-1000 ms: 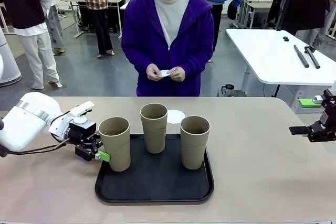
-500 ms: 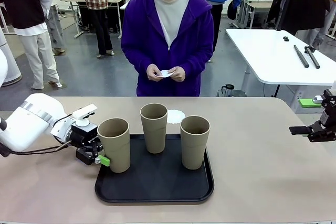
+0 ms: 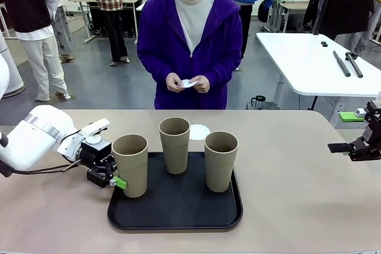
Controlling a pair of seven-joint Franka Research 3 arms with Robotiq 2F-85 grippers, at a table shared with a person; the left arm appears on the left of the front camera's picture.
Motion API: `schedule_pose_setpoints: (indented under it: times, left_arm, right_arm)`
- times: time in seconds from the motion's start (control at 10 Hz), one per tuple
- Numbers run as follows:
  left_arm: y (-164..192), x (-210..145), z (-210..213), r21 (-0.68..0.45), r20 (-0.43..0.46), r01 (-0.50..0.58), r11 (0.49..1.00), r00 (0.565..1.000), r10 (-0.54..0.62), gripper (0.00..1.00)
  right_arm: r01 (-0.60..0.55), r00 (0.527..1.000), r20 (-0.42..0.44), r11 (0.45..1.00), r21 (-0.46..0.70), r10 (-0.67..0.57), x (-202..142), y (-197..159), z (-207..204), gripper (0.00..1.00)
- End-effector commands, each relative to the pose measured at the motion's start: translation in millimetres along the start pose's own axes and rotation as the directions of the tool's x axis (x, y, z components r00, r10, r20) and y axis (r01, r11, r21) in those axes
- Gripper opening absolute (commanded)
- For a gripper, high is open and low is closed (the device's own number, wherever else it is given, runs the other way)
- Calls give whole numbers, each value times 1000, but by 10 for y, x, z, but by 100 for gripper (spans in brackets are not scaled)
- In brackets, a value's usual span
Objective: Place coasters on the table and set cups on them.
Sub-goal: Pick up one Reusable plastic cup and place it on a coaster set by the human.
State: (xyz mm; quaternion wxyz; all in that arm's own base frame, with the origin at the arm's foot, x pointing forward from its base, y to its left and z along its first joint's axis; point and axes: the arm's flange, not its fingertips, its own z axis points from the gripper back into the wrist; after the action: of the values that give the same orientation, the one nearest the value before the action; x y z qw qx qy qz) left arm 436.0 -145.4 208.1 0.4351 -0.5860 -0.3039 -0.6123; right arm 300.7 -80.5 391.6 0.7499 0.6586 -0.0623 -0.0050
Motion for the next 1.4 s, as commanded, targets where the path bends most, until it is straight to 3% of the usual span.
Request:
schedule_pose_setpoints:
  times: [0.0, 0.1, 0.2, 0.6, 0.9, 1.3]
  left_arm:
    - [6, -43, -31, -35, 7, 33, 999, 999, -33, 0]
    - [7, -54, -2, -44, 9, 31, 999, 1000, -30, 27]
    - [7, -68, 9, -45, 13, 29, 999, 1000, -29, 0]
    - [-58, 209, 162, 12, 118, 22, 1000, 993, -23, 0]
    - [-109, 1080, 180, 146, 59, -31, 989, 998, 23, 0]
    - [-211, 2179, 179, 188, 33, -45, 981, 999, 39, 0]
  right_arm:
    - [-1, 1000, -2, 1000, 9, 1, 2, 13, -2, 100]
    - [-1, 1000, -2, 1000, 9, 1, 2, 13, -2, 100]
    - [-1, 1000, -2, 1000, 9, 1, 2, 13, -2, 100]
    - [-1, 1000, -2, 1000, 9, 1, 2, 13, -2, 100]
    - [-1, 1000, -2, 1000, 9, 1, 2, 13, -2, 100]
    - [-1, 1000, -2, 1000, 9, 1, 2, 13, -2, 100]
